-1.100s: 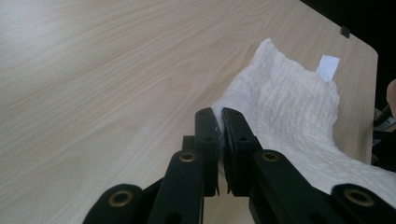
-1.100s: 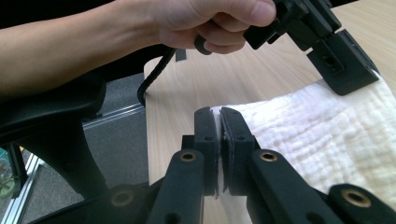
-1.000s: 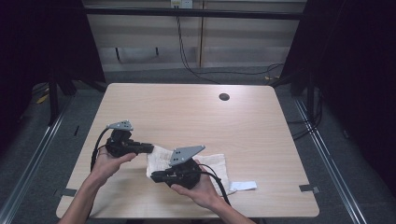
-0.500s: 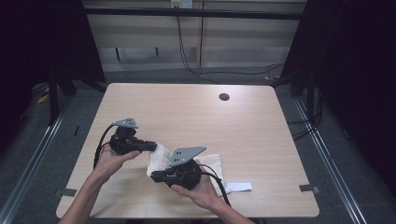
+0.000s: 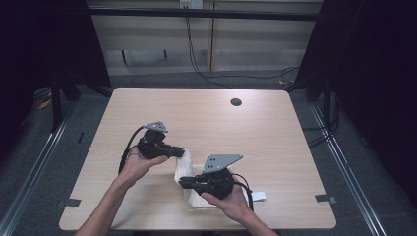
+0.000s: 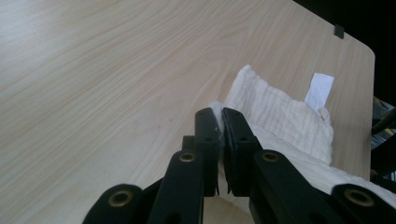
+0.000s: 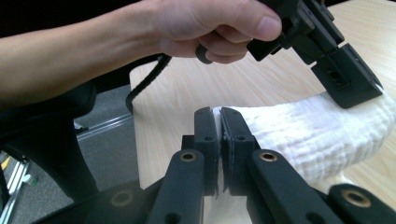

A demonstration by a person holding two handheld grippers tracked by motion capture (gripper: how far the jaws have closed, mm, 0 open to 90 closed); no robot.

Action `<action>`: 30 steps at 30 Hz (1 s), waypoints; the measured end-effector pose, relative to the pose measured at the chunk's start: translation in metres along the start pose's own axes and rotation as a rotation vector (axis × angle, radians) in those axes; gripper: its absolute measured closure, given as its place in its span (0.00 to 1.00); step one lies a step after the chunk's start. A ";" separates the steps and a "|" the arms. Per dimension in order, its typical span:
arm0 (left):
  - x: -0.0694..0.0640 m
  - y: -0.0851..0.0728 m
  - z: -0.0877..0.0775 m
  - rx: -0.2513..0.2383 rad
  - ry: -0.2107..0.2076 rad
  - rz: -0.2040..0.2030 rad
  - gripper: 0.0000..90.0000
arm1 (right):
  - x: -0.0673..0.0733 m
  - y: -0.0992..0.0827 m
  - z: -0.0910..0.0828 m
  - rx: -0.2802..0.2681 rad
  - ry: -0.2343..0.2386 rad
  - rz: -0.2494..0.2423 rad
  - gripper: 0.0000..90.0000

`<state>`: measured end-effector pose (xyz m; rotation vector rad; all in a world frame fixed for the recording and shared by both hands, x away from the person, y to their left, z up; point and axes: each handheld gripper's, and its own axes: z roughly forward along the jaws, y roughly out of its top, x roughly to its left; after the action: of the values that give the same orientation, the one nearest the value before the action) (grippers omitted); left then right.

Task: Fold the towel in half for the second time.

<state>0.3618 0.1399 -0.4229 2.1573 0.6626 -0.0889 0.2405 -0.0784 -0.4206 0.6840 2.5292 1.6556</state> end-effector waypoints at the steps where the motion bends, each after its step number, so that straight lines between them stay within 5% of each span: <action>1: -0.001 0.001 0.004 -0.001 -0.007 0.002 0.95 | -0.001 -0.002 -0.002 0.001 -0.001 0.003 0.95; 22: -0.014 0.014 0.053 0.024 -0.061 -0.001 0.95 | -0.010 -0.029 -0.035 0.024 -0.063 0.047 0.95; 30: -0.018 0.016 0.080 0.053 -0.076 0.002 0.95 | -0.016 -0.048 -0.046 0.090 -0.105 0.067 0.95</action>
<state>0.3671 0.0641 -0.4568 2.1936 0.6202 -0.1878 0.2260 -0.1401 -0.4463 0.8489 2.5462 1.4899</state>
